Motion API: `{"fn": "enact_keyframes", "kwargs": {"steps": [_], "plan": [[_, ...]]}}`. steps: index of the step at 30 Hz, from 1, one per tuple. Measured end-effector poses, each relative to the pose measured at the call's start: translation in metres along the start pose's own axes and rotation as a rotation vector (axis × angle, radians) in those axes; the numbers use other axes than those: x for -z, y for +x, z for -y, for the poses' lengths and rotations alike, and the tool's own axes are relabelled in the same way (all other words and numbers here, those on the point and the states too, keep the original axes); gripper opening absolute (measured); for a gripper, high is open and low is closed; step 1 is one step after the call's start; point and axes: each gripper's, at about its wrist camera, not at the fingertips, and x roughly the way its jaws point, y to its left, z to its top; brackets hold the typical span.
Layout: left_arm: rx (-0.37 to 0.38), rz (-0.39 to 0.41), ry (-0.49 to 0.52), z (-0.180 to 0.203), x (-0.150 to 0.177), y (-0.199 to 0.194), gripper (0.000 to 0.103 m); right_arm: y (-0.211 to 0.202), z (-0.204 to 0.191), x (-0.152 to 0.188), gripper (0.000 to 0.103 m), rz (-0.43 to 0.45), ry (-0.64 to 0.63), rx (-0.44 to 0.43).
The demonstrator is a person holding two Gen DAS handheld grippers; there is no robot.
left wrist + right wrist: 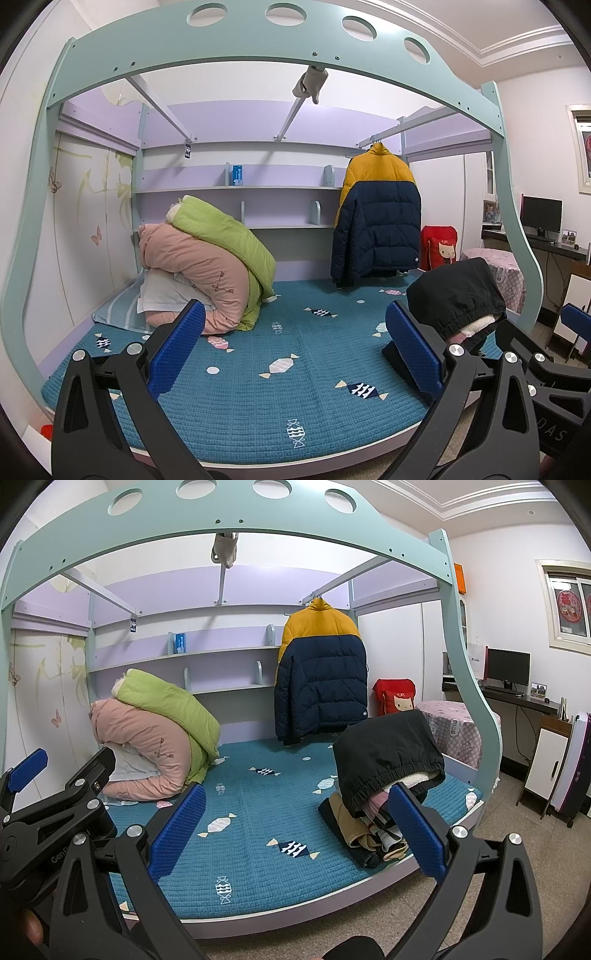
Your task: Fold large clothes
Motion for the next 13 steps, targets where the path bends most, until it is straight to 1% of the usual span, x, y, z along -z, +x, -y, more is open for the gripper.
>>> {"fn": "enact_keyframes", "kwargs": {"steps": [8,13], "plan": [[0.017,-0.031,-0.011,-0.003,0.010,0.017,0.098,0.004,0.006,0.007,0.096,-0.025,-0.002,-0.002],[0.013,-0.083,-0.020,-0.012,0.020,0.038,0.098,0.031,-0.001,0.012,0.096,-0.087,-0.003,-0.029]]}}
